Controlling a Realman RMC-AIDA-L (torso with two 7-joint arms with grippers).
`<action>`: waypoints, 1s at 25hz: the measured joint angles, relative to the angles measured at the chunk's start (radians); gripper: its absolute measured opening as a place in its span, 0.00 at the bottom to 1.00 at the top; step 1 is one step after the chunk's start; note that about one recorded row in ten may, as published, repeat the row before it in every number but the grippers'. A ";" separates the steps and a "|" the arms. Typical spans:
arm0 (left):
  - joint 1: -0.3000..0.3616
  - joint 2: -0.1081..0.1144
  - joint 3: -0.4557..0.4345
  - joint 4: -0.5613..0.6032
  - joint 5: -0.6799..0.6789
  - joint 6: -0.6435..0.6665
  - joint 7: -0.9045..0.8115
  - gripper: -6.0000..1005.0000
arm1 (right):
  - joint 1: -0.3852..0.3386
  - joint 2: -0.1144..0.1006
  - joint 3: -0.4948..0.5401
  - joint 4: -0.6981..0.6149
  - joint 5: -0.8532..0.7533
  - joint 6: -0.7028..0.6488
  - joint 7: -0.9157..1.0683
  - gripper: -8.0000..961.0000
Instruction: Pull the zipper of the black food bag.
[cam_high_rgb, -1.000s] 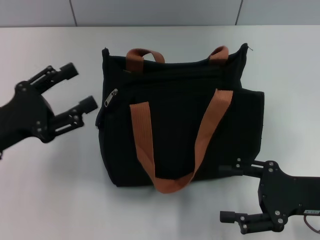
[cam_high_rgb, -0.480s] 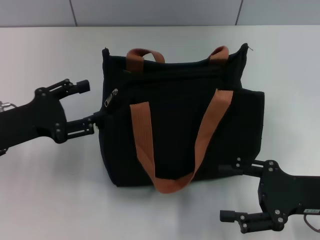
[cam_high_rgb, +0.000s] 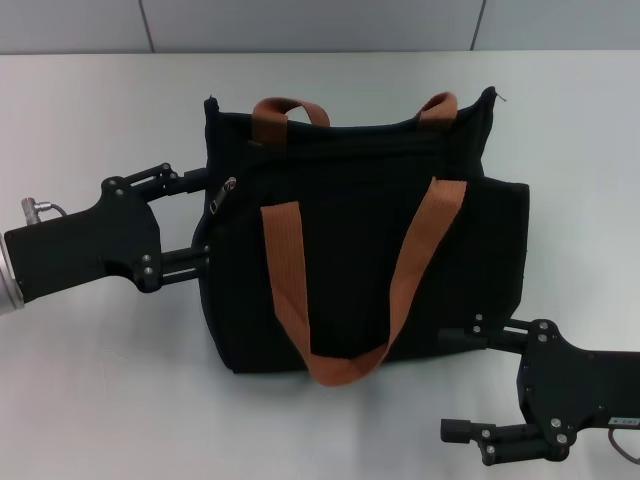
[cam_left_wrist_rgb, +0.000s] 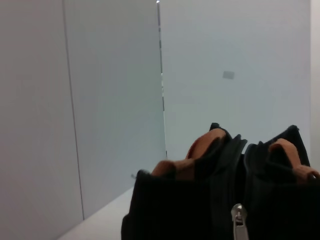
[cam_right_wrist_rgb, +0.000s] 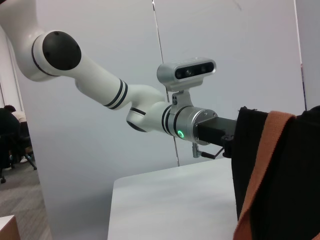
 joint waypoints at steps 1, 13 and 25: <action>0.001 -0.002 -0.003 0.000 -0.001 0.001 0.013 0.82 | 0.000 0.000 0.001 0.000 0.000 0.000 0.000 0.87; 0.001 -0.012 -0.030 0.000 -0.006 -0.001 0.042 0.45 | -0.001 0.001 -0.001 0.000 0.000 0.000 0.000 0.87; 0.002 -0.020 -0.034 0.005 -0.030 0.006 0.048 0.11 | 0.000 0.002 0.000 0.000 0.003 -0.008 0.000 0.87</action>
